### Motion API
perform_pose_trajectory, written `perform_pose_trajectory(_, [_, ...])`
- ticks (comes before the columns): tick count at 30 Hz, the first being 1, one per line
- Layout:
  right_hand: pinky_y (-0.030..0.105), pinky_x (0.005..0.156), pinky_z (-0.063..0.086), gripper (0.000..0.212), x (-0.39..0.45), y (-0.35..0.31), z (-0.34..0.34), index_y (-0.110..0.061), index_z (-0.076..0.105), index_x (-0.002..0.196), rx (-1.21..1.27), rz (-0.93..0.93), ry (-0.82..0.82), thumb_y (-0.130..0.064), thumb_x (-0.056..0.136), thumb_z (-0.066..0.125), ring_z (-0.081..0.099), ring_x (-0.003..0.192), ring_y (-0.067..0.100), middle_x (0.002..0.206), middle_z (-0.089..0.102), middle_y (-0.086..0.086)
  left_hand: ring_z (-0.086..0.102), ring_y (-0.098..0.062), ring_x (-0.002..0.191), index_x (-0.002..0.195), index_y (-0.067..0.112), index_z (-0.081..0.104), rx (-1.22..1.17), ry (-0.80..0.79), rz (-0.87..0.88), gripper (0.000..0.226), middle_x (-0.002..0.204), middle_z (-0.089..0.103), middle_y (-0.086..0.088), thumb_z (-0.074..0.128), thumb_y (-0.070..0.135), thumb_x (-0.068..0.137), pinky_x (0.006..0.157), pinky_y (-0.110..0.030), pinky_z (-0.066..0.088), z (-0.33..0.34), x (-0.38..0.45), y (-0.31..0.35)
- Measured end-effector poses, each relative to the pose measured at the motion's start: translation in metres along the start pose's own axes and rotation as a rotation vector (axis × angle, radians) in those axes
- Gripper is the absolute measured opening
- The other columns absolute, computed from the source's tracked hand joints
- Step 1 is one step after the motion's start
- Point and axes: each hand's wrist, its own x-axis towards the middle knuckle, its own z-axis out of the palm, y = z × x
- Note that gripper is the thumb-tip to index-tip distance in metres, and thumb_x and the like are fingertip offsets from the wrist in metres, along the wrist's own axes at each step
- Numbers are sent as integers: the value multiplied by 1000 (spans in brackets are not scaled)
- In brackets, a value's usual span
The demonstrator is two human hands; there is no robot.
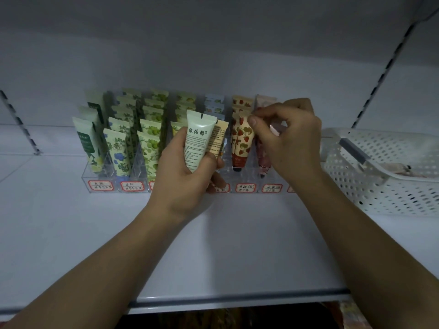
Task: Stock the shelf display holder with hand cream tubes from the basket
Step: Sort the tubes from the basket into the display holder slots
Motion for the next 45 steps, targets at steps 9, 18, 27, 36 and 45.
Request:
perform_pose_trajectory(9, [45,82,46,12,0,9,1,-19,77,81,-63,13,-167,-31,79,80,51,101,20,85,57,-13,69,-4,60,114,8,60,-42,-20,1,24,73,73,10,54,-8,97,52,-16,52,2,-1,1])
perform_pose_trajectory(18, [33,82,43,30,-20,-20,-14,-16,70,118,-102,-105,133,-35,98,56,57,97,20,95,61,-4,68,-2,65,107,24,61,-68,-73,77,31,80,72,17,67,-2,91,51,-17,53,0,1,-2])
perform_pose_trajectory(27, [43,54,52,15,-29,-32,-8,-27,61,86,528,96,-267,-36,96,54,60,62,19,70,62,-8,62,3,66,100,22,63,-131,-186,95,20,76,69,17,73,16,85,57,-15,50,4,2,-9])
perform_pose_trajectory(36, [29,67,60,33,-23,-27,-13,-10,60,117,627,248,-46,-3,88,74,74,81,15,93,73,4,61,-6,50,101,19,60,-92,-140,51,13,70,66,12,68,11,94,42,-18,44,5,-1,-8])
perform_pose_trajectory(45, [41,58,59,13,-17,-9,-20,-32,72,102,219,164,-62,-28,90,72,69,61,12,73,71,-2,55,-18,59,77,24,58,295,51,129,21,63,56,4,58,37,94,52,-38,44,-7,6,-25])
